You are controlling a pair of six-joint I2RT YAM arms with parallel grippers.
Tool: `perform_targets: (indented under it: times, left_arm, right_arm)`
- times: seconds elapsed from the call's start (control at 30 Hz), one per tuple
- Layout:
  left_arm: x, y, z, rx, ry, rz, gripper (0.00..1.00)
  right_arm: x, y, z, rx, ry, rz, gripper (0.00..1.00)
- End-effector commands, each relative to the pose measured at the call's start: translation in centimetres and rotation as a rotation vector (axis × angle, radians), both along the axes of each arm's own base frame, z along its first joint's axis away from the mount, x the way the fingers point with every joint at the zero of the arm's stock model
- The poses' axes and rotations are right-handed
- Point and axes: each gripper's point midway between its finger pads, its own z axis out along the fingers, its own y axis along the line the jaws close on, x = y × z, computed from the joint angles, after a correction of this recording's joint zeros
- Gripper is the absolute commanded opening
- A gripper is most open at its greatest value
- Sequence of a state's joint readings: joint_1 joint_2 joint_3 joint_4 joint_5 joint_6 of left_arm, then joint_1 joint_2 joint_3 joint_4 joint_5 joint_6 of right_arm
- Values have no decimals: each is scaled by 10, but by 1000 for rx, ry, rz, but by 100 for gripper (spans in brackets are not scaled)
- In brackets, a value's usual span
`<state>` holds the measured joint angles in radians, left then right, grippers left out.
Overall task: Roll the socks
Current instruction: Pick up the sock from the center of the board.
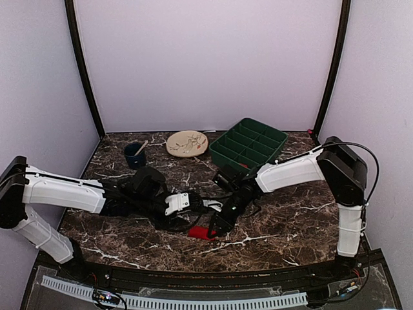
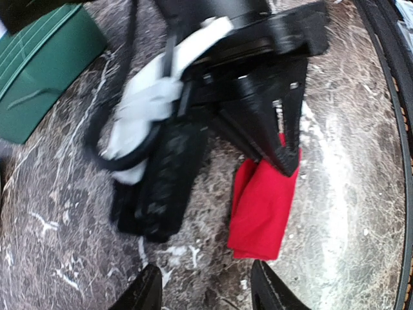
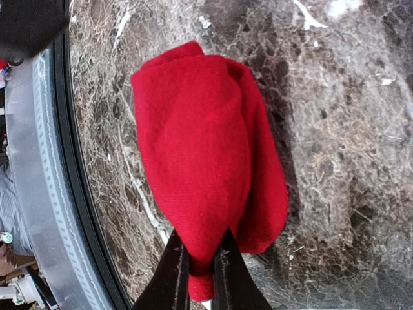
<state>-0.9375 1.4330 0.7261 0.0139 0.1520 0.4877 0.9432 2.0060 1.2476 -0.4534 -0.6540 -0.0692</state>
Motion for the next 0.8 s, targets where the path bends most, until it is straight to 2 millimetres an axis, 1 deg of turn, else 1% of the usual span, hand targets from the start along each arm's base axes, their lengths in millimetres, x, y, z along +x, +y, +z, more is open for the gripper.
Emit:
perform_targets:
  times: [0.0,0.07,0.13,0.27,0.37,0.63,0.77]
  left_arm:
    - [-16,-13,-2,23,-24,-102,49]
    - [-24,-18,-7,48,-23,-138,49]
    - [-29,-20,-9,65,-36,-154,49]
    - [-35,-23,-8,65,-62,-176,49]
    - [-40,-26,-10,81,-84,-198,49]
    - [-40,-34,-28,164,-139,-224,49]
    - [-34,-38,-36,194,-185,-220,49]
  right_arm:
    - [-3,1,-1,-14,50,3,8]
    - [-3,1,-1,-18,50,3,8]
    - [-3,1,-3,-23,52,2,8]
    - [-3,1,-4,-25,61,3,8]
    - [-4,1,-5,-26,66,4,8]
    - [-5,2,-5,-24,81,11,8]
    - [-7,2,-7,-27,91,13,8]
